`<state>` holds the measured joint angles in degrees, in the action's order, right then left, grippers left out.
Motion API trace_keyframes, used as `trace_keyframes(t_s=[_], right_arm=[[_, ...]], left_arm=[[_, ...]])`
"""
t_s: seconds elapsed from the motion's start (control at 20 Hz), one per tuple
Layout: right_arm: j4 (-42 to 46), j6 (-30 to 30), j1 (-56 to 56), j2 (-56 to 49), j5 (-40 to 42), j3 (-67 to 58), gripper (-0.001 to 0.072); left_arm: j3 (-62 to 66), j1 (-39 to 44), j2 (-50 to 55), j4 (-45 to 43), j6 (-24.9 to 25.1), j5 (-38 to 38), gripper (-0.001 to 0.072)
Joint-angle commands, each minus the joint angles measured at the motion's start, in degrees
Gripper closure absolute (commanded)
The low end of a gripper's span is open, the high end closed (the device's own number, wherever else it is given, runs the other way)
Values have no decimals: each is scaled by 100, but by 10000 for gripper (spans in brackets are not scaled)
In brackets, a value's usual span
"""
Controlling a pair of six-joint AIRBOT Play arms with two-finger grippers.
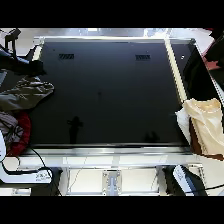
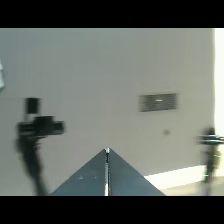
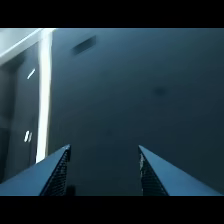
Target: Fold the shirts.
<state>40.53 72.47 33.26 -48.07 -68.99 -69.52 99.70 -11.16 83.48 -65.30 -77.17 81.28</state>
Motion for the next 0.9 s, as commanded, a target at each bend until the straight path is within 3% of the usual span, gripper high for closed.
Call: trace_keyframes(t_s=[0.0,0.25,0.85], right_arm=[[730,-446,-1969,-227,737,-59,238],[1727,-446,-2981,-610,643,-59,237],[1587,-291,-2979,-614,629,-61,237]], left_arm=[[-2,0,105,850,-210,0,698],[-2,13,111,1095,-260,39,698],[-2,81,129,1311,-256,66,698]])
